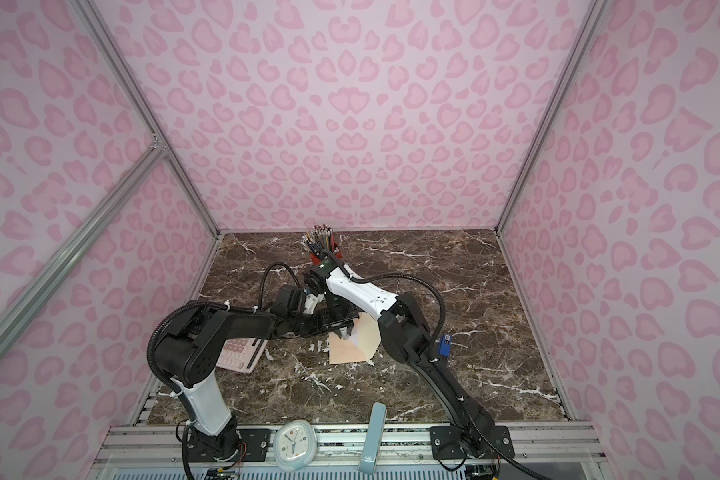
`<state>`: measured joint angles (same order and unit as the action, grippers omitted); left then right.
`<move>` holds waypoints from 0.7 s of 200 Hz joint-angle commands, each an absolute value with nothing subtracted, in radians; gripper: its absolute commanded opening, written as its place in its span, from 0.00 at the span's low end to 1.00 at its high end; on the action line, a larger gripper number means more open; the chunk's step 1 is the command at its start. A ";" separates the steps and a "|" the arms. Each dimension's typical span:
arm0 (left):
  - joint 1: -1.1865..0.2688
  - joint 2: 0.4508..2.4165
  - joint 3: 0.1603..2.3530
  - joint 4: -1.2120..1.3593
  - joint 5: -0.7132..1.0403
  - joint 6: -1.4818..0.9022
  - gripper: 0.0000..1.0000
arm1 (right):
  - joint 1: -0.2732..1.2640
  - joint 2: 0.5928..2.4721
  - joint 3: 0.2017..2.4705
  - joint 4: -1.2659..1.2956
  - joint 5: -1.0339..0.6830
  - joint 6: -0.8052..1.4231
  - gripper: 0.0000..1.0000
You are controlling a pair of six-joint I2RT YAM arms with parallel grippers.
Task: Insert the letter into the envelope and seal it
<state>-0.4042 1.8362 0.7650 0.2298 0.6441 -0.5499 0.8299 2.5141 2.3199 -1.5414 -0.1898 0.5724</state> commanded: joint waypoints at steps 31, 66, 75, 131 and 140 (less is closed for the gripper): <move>-0.402 1.847 0.762 0.069 0.572 -0.528 0.03 | 0.829 2.536 2.360 -1.600 -0.060 0.583 0.00; -0.398 1.854 0.770 0.041 0.557 -0.510 0.03 | 0.825 2.475 2.313 -1.603 -0.020 0.590 0.00; -0.396 1.853 0.769 0.037 0.553 -0.508 0.03 | 0.825 2.454 2.285 -1.589 -0.018 0.592 0.00; -0.391 1.858 0.783 0.005 0.535 -0.503 0.03 | 0.824 2.305 2.144 -1.531 0.000 0.602 0.00; -0.391 1.854 0.783 0.000 0.535 -0.503 0.03 | 0.823 2.281 2.128 -1.518 -0.005 0.603 0.00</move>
